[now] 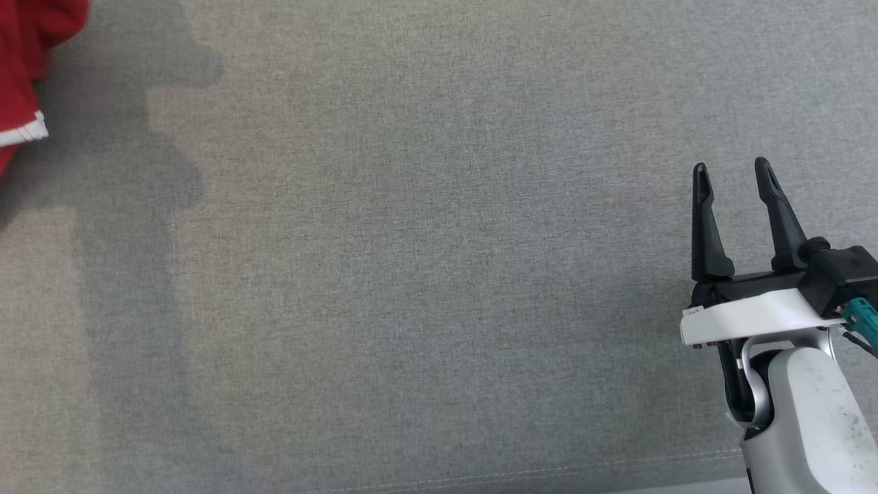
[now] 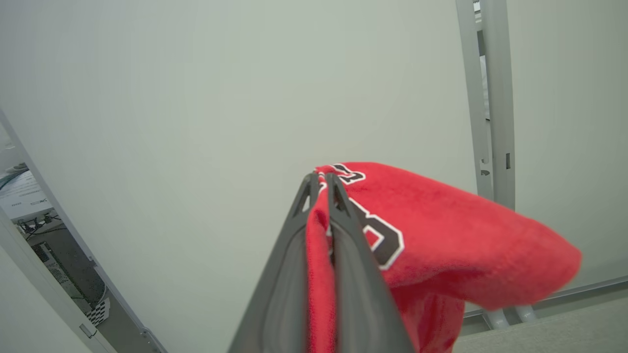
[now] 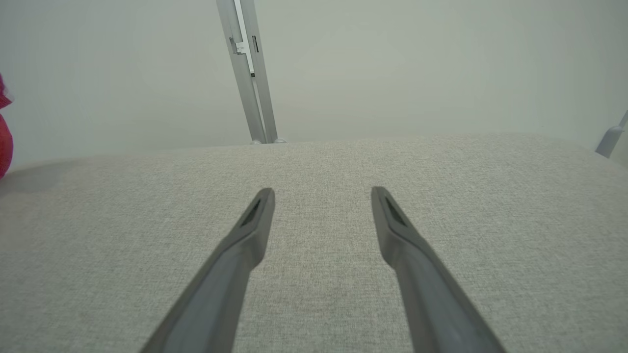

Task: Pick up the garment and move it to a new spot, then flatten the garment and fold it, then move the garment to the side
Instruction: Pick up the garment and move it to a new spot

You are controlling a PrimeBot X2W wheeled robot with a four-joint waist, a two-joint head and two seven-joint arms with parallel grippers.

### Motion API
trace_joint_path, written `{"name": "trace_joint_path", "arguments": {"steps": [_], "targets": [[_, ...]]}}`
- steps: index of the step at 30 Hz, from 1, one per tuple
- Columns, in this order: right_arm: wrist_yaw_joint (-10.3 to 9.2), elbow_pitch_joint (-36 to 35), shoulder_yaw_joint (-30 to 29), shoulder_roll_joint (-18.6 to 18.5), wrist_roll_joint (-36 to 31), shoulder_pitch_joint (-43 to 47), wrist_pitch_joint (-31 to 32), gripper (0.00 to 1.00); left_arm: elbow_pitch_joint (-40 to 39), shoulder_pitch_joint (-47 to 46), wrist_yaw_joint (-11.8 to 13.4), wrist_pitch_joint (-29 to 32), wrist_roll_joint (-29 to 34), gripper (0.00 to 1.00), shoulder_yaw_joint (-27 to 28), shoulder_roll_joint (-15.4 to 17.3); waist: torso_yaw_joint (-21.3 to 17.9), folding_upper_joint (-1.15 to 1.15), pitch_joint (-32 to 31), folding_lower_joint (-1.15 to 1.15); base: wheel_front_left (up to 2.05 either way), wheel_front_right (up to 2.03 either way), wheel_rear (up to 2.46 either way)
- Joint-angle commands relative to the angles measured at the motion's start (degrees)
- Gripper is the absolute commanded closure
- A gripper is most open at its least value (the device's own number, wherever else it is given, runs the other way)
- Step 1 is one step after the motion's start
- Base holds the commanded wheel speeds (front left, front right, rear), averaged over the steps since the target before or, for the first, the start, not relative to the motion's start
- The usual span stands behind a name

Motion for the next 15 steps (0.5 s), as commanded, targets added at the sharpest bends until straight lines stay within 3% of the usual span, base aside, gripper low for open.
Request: {"name": "trace_joint_path", "arguments": {"steps": [1, 10, 15], "targets": [[-0.08, 0.57, 0.14, 0.27, 0.53, 0.37, -0.41, 0.0, -2.71, -1.52, -0.15, 0.88, 0.24, 1.0, -0.77, 0.0, -1.09, 0.0, -1.95, 0.0, 0.0, 0.0, 0.0], [-0.08, 1.83, 0.81, 0.88, 2.61, -0.63, -0.5, 0.0, -21.36, -5.34, -0.15, 10.59, -0.28, 1.0, -5.96, -3.62, -6.89, 0.0, -3.54, 0.0, 0.0, 0.0, 0.0], [-0.08, 1.84, 1.54, 0.96, 5.5, -0.97, -0.5, 0.0, -26.87, -7.16, -0.15, 14.7, -1.29, 1.0, -9.4, -7.35, -11.04, 0.0, -3.16, 0.0, 0.0, 0.0, 0.0]]}}
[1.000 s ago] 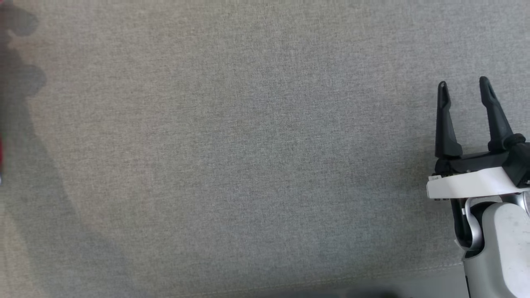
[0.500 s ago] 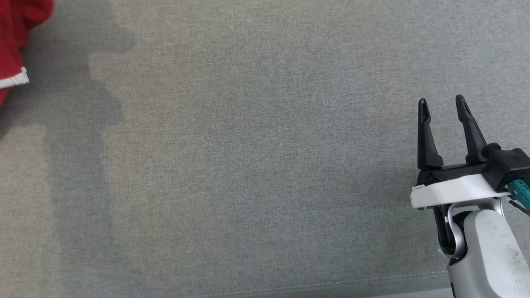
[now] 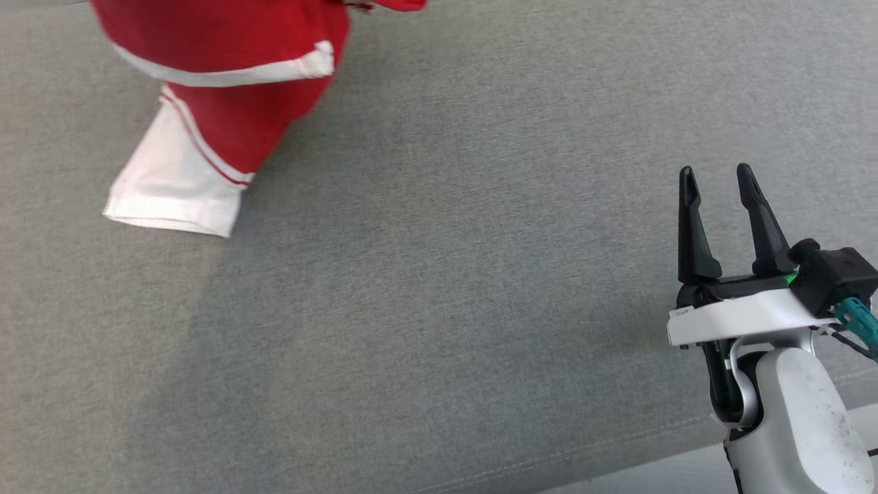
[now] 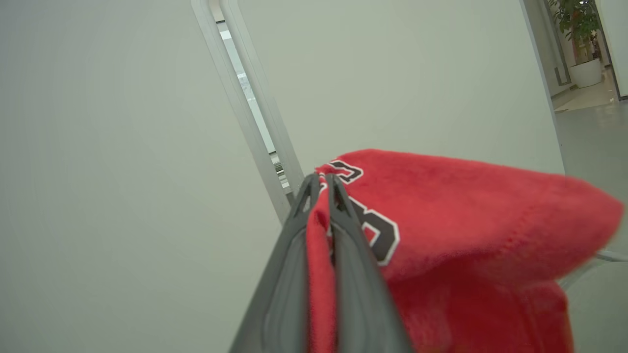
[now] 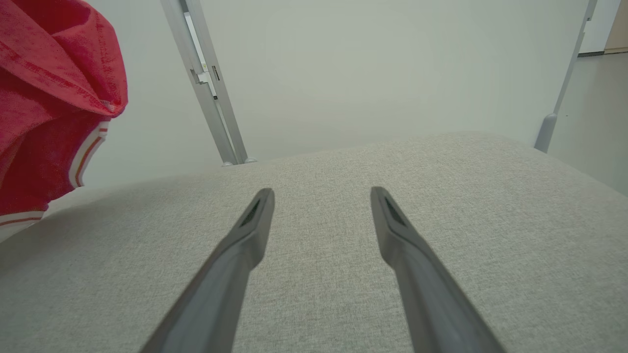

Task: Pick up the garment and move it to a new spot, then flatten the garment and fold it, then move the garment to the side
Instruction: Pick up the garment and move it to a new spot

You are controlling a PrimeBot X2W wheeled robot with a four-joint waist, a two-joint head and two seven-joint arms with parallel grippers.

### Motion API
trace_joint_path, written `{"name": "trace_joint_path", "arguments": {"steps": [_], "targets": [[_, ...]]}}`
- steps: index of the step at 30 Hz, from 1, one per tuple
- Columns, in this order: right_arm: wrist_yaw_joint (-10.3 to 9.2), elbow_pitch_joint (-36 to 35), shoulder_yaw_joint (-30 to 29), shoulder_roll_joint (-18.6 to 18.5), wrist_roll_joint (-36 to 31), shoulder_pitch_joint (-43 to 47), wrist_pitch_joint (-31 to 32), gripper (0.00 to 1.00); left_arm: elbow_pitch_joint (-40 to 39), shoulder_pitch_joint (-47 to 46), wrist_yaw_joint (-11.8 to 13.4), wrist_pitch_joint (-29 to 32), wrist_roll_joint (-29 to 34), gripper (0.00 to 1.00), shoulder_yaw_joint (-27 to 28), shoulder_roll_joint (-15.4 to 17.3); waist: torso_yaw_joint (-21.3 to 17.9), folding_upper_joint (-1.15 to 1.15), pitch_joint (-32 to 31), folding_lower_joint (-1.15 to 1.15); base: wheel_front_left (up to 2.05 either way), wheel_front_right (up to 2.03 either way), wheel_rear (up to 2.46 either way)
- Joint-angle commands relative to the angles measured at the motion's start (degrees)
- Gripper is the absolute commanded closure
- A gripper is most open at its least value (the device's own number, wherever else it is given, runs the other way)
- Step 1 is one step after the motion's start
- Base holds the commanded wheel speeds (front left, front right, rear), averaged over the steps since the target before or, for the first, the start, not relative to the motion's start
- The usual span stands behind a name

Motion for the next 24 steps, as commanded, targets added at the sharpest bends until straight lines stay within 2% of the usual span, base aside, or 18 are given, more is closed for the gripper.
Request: {"name": "trace_joint_path", "arguments": {"steps": [1, 6, 11, 23, 24], "targets": [[-0.08, -0.09, 0.05, -0.01, 0.72, -0.55, -0.18, 0.0, -0.59, -0.99, -0.14, 0.42, -0.76, 1.0, -0.69, -0.68, -3.51, 0.0, 0.08, 0.0, 0.0, 0.0, 0.0], [-0.08, -0.25, 0.24, 0.02, 2.27, -0.73, -0.18, 0.0, -1.48, -0.47, -0.02, 1.06, -1.24, 1.0, -4.61, -4.67, -6.29, 0.0, 1.08, 0.0, 0.0, 0.0, 0.0], [-0.08, -0.33, 0.52, 0.02, 3.27, -0.94, -0.19, 0.0, 0.42, 4.15, 0.17, -0.41, -2.16, 1.0, -7.41, -7.5, -7.0, 0.0, 1.78, 0.0, 0.0, 0.0, 0.0], [-0.08, 0.34, 1.5, 0.0, 3.66, -0.16, -0.19, 0.0, 11.79, 25.4, 2.15, -9.73, -5.79, 0.99, -10.76, -11.9, -5.55, 0.0, 1.0, 0.0, 0.0, 0.0, 0.0], [-0.08, 0.44, 1.59, -0.01, 3.61, -0.03, -0.19, 0.0, 12.85, 26.91, 2.37, -10.72, -5.87, 0.55, -11.08, -12.21, -5.25, 0.0, 0.8, 0.0, 0.0, 0.0, 0.0]]}}
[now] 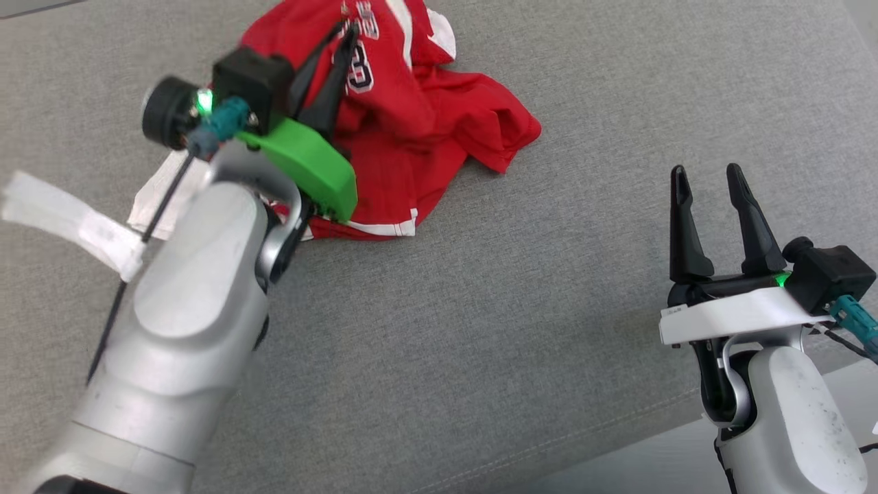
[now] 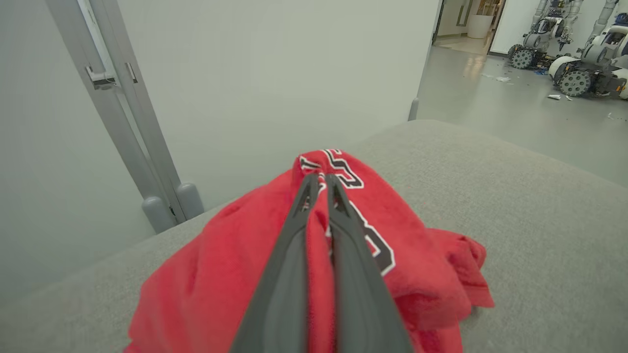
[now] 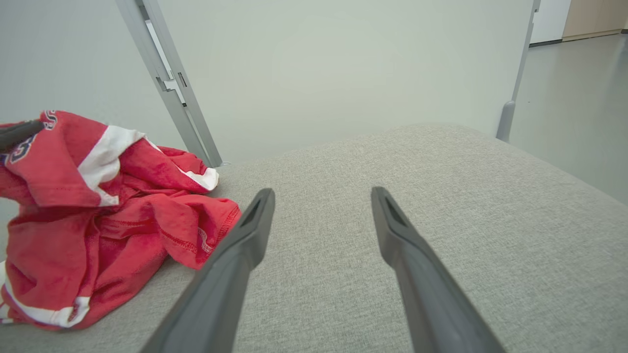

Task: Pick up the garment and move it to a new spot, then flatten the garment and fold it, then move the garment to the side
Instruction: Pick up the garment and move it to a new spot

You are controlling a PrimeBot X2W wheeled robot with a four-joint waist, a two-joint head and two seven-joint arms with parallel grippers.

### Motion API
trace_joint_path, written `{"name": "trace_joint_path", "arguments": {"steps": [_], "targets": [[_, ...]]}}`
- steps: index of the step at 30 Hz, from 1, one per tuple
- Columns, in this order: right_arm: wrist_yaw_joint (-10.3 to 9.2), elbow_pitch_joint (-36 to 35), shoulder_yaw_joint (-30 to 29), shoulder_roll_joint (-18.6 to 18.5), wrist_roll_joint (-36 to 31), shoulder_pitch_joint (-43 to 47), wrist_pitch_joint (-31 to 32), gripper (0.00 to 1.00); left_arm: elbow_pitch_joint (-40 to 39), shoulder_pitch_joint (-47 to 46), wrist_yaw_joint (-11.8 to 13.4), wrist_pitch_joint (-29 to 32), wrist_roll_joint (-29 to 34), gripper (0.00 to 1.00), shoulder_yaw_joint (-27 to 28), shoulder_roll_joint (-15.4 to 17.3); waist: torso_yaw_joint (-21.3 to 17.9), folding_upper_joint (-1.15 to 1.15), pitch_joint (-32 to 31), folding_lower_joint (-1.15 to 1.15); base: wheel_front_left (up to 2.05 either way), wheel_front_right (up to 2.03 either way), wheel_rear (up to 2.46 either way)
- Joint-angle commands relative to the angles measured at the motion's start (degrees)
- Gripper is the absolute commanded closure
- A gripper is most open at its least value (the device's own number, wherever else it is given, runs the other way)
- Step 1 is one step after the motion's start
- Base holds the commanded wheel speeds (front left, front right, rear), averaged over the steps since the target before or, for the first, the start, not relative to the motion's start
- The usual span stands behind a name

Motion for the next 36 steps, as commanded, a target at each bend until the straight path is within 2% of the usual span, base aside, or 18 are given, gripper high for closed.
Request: {"name": "trace_joint_path", "arguments": {"steps": [1, 7, 14, 28, 32, 36], "targets": [[-0.08, 0.22, 0.21, -0.04, 0.23, 0.51, -0.19, 0.0, 1.27, 2.01, 0.33, -1.09, -0.49, 0.0, -0.25, -0.38, 0.62, 0.0, -0.51, 0.0, 0.0, 0.0, 0.0], [-0.08, -0.03, 0.39, -0.06, -1.08, 1.21, -0.19, 0.0, 4.28, 4.82, 0.69, -6.19, -0.31, 0.0, -0.67, -1.8, 2.59, 0.0, -3.02, 0.0, 0.0, 0.0, 0.0], [-0.08, -0.45, 1.12, -0.09, -2.36, 3.0, -0.19, 0.0, 0.77, 8.16, 2.52, -8.92, 0.1, 0.0, 2.43, -0.97, 4.97, 0.0, -7.39, 0.0, 0.0, 0.0, 0.0], [-0.08, 0.36, 2.0, -0.08, -4.9, 5.75, -0.19, 0.0, -15.99, 25.5, 5.31, -8.94, 5.05, 0.0, 15.65, 3.36, 10.94, 0.0, -13.32, 0.0, 0.0, 0.0, 0.0], [-0.08, 0.61, 2.46, -0.08, -5.7, 5.84, -0.19, 0.0, -18.98, 30.97, 5.24, -8.94, 6.16, 0.0, 18.96, 3.9, 12.79, 0.0, -13.98, 0.0, 0.0, 0.0, 0.0], [-0.08, 1.03, 3.31, -0.07, -6.64, 6.08, -0.19, 0.0, -20.8, 35.64, 5.48, -8.94, 6.97, 0.0, 22.48, 3.1, 14.68, 0.0, -14.59, 0.0, 0.0, 0.0, 0.0]]}}
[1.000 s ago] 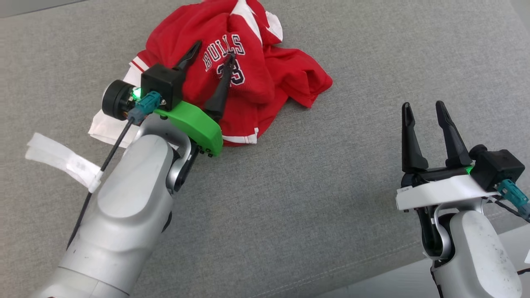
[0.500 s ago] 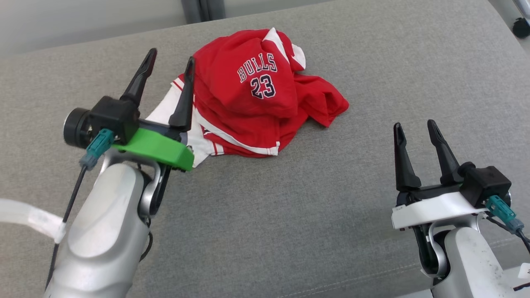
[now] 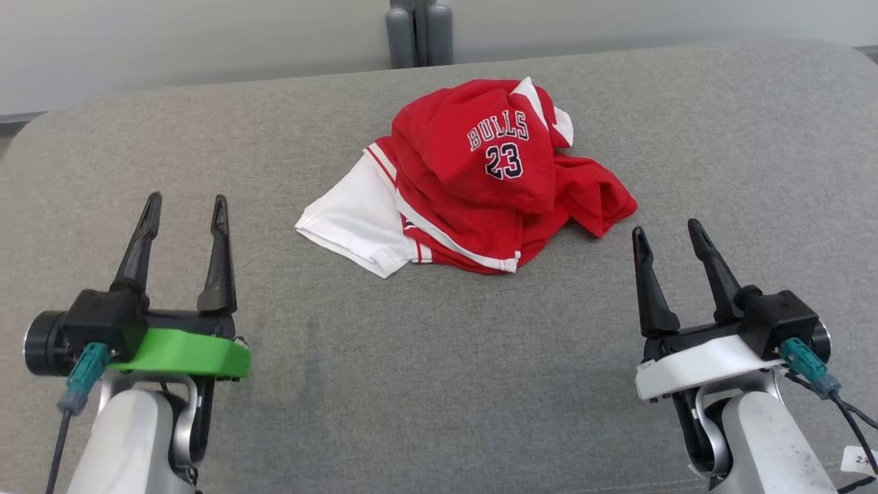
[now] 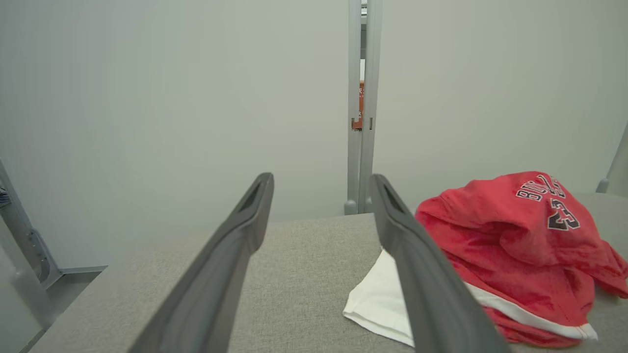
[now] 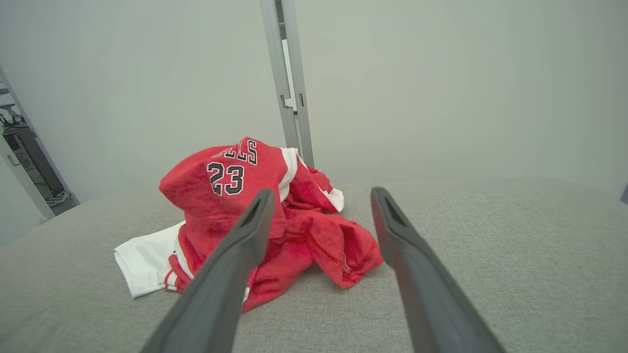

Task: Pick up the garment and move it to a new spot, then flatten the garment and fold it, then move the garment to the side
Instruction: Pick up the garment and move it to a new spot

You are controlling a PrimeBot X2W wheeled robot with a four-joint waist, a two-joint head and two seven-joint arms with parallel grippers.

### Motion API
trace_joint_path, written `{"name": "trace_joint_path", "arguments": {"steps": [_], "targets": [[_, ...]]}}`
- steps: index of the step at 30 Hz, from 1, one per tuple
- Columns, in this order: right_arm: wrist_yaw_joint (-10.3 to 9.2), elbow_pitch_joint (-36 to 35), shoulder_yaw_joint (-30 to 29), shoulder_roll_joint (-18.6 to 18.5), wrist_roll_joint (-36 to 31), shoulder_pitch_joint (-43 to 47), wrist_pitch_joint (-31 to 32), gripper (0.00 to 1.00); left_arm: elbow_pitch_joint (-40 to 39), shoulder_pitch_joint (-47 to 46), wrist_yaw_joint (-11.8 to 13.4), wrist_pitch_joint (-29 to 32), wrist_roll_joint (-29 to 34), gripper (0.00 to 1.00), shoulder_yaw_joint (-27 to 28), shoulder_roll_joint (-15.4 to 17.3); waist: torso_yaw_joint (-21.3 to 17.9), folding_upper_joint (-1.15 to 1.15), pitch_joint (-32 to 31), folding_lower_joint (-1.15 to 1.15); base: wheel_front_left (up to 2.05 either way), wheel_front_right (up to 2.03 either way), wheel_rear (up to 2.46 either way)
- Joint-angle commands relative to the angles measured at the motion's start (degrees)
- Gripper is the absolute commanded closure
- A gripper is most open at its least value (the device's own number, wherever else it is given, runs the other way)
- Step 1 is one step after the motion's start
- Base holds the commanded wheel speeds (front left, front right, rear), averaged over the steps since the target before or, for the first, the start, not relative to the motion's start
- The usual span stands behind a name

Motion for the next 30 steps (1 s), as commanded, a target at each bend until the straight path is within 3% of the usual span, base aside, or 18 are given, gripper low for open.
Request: {"name": "trace_joint_path", "arguments": {"steps": [1, 12, 30], "targets": [[-0.08, 0.25, 0.51, -0.12, -0.51, 0.51, -0.19, 0.0, -0.58, 1.95, 0.32, -0.02, 0.3, 0.0, 1.26, -0.33, 1.84, 0.0, -1.17, 0.0, 0.0, 0.0, 0.0], [-0.08, 1.9, 2.76, -0.54, -0.38, 1.81, -0.19, 0.0, -3.24, 12.19, -1.46, -0.03, 2.69, 0.0, 8.98, -2.71, 3.16, 0.0, -4.22, 0.0, 0.0, 0.0, 0.0], [-0.08, 2.36, 3.0, -0.69, -0.12, 3.02, -0.2, 0.0, -3.71, 15.64, -5.33, -0.03, 6.3, 0.0, 12.39, -7.2, 3.13, 0.0, -3.78, 0.0, 0.0, 0.0, 0.0]]}}
